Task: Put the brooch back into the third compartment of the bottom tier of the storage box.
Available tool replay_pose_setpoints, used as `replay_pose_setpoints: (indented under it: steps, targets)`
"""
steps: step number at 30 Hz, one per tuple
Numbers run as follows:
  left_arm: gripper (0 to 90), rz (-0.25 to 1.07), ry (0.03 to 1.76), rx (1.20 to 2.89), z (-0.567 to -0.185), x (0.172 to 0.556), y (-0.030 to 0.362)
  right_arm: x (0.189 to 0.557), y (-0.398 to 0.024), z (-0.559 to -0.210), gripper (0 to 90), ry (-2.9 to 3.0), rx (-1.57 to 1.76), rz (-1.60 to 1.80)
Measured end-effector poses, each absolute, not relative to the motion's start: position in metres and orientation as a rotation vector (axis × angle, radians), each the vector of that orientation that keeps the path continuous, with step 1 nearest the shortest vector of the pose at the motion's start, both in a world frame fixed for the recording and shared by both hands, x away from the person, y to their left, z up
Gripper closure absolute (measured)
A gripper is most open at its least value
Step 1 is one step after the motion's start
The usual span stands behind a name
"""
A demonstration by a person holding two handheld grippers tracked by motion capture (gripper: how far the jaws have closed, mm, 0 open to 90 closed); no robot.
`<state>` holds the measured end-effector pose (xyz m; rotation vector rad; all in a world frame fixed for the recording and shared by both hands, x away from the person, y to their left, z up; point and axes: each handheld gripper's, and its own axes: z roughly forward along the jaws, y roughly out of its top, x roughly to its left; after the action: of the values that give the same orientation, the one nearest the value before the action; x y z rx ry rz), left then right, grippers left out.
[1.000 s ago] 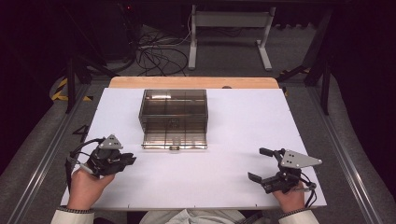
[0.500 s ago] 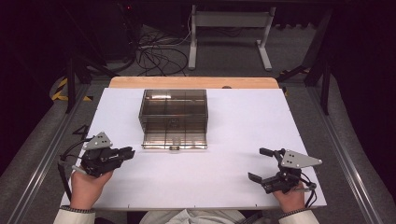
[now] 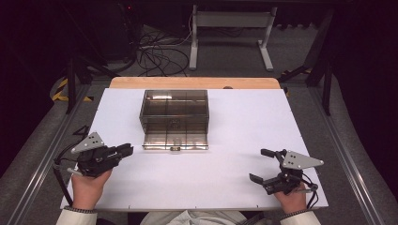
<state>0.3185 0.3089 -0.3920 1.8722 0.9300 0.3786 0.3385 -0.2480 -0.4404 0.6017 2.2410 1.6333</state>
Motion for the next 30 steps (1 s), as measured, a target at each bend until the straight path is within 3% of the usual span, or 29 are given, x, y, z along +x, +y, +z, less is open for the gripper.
replay_pose_setpoints:
  steps: [18,30]
  targets:
    - [77.5,0.426,0.865,1.831,-0.387,0.318,0.301,0.339,-0.247,-0.441,2.3,2.243,0.604,1.632]
    - [77.5,0.406,0.811,1.839,-0.381,0.331,0.276,0.339,-0.247,-0.441,2.3,2.245,0.6,1.63]
